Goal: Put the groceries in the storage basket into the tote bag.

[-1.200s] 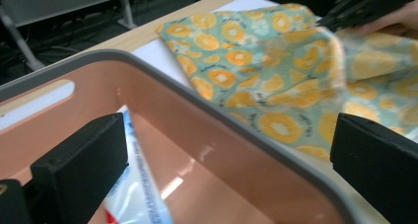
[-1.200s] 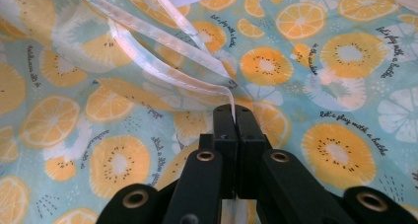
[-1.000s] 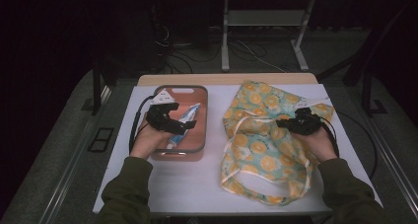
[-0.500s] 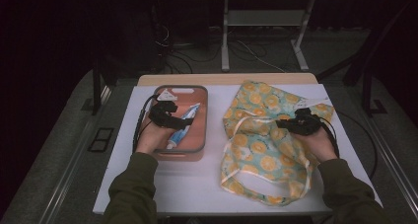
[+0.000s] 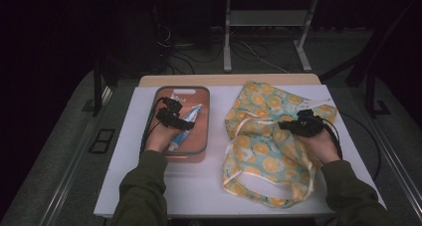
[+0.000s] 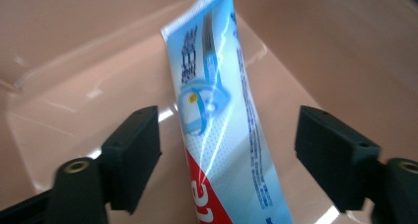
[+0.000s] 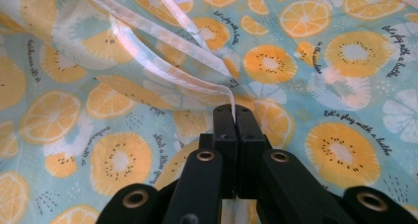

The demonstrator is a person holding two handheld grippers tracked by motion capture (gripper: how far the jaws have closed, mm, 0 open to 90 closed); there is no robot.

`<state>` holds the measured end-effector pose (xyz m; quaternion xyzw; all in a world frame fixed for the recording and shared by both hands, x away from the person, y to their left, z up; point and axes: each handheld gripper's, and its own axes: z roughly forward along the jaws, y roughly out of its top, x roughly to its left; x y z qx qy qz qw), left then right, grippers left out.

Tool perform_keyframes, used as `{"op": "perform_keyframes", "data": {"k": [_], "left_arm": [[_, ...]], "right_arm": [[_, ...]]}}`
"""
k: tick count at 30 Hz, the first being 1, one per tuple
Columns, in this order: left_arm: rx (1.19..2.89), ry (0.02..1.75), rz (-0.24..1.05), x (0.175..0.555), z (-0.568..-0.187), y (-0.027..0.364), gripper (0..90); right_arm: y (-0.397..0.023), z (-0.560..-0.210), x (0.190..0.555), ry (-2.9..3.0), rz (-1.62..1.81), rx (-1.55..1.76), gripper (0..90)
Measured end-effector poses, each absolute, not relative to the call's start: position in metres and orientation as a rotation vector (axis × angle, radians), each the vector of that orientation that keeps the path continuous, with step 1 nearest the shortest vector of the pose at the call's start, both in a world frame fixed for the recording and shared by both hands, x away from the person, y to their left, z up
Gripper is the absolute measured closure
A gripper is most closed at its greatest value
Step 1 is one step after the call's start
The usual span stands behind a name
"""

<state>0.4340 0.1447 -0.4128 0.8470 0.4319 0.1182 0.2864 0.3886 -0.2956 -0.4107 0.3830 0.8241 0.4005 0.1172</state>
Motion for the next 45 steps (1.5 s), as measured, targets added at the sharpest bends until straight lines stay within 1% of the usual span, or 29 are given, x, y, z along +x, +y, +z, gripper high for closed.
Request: {"op": "perform_keyframes", "data": {"k": [3, 5, 6, 8, 13, 19, 22, 23, 28, 32, 39, 42, 45], "left_arm": [[2.291, 1.191, 0.289, 0.435, -0.417, 0.144, 31.7], [2.318, 1.194, 0.256, 0.435, -0.420, 0.142, 39.7], [2.324, 1.199, 0.240, 0.436, -0.420, 0.141, 39.8], [2.336, 1.195, 0.212, 0.436, -0.422, 0.140, 42.8], [2.347, 1.175, 0.196, 0.435, -0.422, 0.138, 50.0], [2.321, 1.204, 0.120, 0.436, -0.421, 0.140, 63.9], [2.315, 1.221, 0.113, 0.435, -0.418, 0.141, 72.0], [2.317, 1.222, 0.114, 0.435, -0.418, 0.141, 73.2], [2.336, 1.227, 0.132, 0.435, -0.414, 0.141, 75.1], [2.285, 1.215, 0.126, 0.436, -0.404, 0.145, 75.1], [2.257, 1.134, 0.192, 0.432, -0.358, 0.150, 75.1], [2.246, 1.068, 0.179, 0.425, -0.340, 0.147, 75.2], [2.258, 0.995, 0.159, 0.418, -0.330, 0.137, 75.2]], "right_arm": [[-0.295, -0.411, 0.388, 2.414, 1.167, 1.119, 89.4], [-0.295, -0.411, 0.388, 2.415, 1.165, 1.118, 89.5], [-0.295, -0.411, 0.388, 2.415, 1.164, 1.118, 89.5], [-0.295, -0.411, 0.388, 2.413, 1.165, 1.122, 89.4], [-0.296, -0.410, 0.387, 2.411, 1.164, 1.118, 89.5], [-0.295, -0.410, 0.386, 2.413, 1.159, 1.116, 89.4], [-0.295, -0.410, 0.386, 2.413, 1.159, 1.117, 89.5], [-0.295, -0.410, 0.386, 2.413, 1.159, 1.115, 89.4], [-0.296, -0.409, 0.386, 2.411, 1.163, 1.113, 89.5], [-0.296, -0.409, 0.386, 2.410, 1.167, 1.111, 89.5], [-0.297, -0.408, 0.386, 2.402, 1.176, 1.113, 89.5], [-0.297, -0.408, 0.386, 2.403, 1.172, 1.112, 89.5], [-0.296, -0.408, 0.386, 2.405, 1.171, 1.107, 89.5]]}}
